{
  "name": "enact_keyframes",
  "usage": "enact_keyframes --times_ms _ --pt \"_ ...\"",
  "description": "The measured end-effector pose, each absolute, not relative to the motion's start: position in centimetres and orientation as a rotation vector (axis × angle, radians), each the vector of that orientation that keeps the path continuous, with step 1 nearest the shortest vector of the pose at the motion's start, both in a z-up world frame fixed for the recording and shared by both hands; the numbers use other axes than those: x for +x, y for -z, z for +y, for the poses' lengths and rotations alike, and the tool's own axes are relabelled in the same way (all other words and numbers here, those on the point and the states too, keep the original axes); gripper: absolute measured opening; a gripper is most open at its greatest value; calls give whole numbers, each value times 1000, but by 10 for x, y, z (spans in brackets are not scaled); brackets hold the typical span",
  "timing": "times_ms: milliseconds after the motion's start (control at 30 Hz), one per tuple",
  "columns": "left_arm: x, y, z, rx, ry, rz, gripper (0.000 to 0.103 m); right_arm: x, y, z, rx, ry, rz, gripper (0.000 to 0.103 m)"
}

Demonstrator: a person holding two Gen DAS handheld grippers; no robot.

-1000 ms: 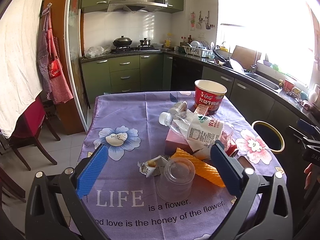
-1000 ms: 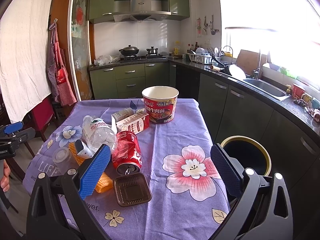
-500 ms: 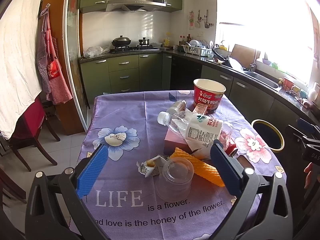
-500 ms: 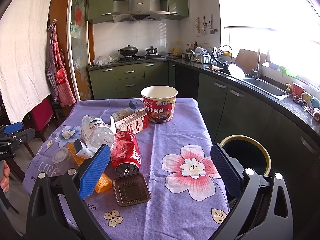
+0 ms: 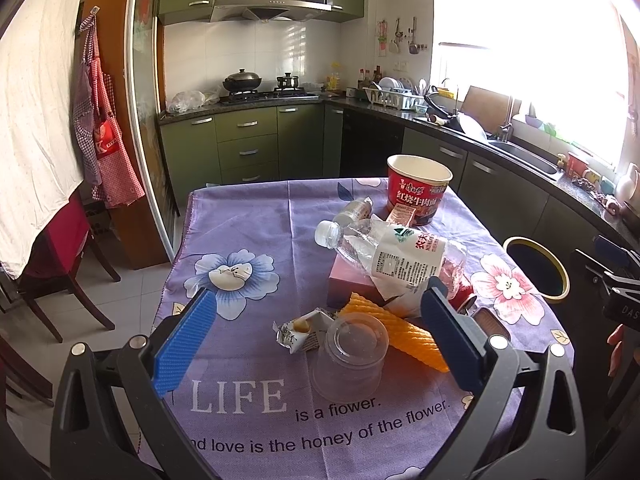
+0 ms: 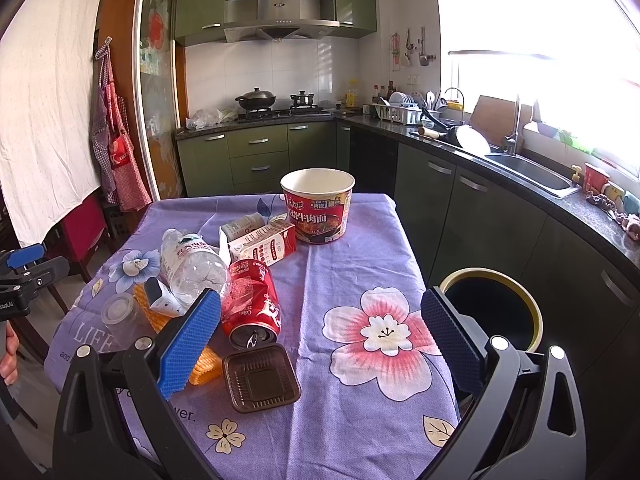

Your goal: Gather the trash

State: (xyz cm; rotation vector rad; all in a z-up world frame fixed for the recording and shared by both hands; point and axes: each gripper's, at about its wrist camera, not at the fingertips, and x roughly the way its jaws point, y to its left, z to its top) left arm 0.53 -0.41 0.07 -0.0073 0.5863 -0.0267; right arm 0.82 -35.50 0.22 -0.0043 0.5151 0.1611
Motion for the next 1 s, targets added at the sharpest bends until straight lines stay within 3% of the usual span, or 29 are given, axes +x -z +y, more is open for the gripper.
enact_keyframes --times_ms 733,1000 --pt "15 -1 0 -8 37 599 97 19 1 -358 8 -150 544 99" --pt "62 -16 18 1 60 611 97 80 -21 -380 85 -259 626 99"
